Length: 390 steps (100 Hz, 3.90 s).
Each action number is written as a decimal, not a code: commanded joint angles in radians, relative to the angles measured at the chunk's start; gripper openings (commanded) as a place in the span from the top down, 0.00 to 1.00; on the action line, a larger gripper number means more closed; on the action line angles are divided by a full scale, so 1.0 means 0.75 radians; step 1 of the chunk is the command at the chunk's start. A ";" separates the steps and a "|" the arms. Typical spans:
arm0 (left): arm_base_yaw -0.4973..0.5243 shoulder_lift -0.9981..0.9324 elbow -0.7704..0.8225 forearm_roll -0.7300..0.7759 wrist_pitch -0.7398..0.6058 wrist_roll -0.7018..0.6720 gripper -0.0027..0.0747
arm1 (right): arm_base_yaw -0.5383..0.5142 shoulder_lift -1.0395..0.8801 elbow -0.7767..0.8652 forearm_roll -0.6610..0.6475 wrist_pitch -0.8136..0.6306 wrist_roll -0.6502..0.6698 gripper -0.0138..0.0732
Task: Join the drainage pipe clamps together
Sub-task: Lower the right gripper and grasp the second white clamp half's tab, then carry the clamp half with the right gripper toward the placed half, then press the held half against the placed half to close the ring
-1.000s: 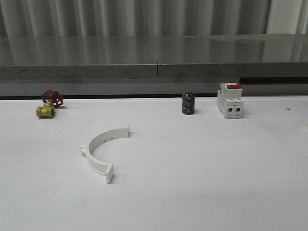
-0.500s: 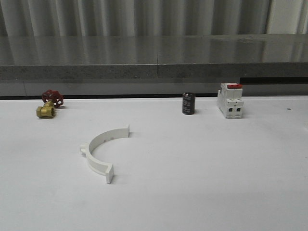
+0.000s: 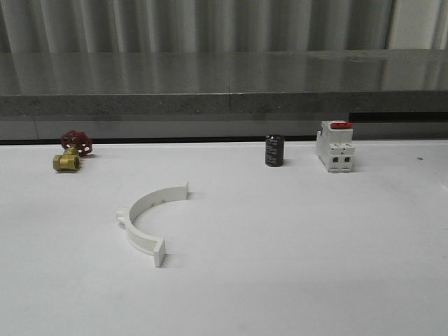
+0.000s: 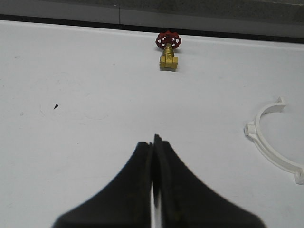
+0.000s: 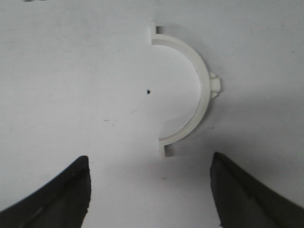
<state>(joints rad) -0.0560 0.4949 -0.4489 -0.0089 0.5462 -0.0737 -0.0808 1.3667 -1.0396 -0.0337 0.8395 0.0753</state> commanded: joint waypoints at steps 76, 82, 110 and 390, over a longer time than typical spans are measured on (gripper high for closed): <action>0.002 0.006 -0.037 -0.003 -0.091 0.004 0.99 | -0.264 0.591 -0.220 0.045 -0.216 -0.232 0.25; 0.002 0.006 -0.037 -0.003 -0.091 0.004 0.99 | -0.264 0.608 -0.225 0.056 -0.220 -0.253 0.25; 0.002 0.006 -0.037 -0.003 -0.091 0.004 0.99 | -0.264 0.648 -0.240 0.132 -0.246 -0.353 0.25; 0.002 0.006 -0.037 -0.003 -0.091 0.004 0.99 | 1.077 0.846 -0.569 -0.370 -0.163 1.309 0.83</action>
<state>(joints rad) -0.0560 0.4949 -0.4489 -0.0089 0.5462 -0.0715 0.7266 2.0566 -1.4384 -0.2872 0.7429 1.0492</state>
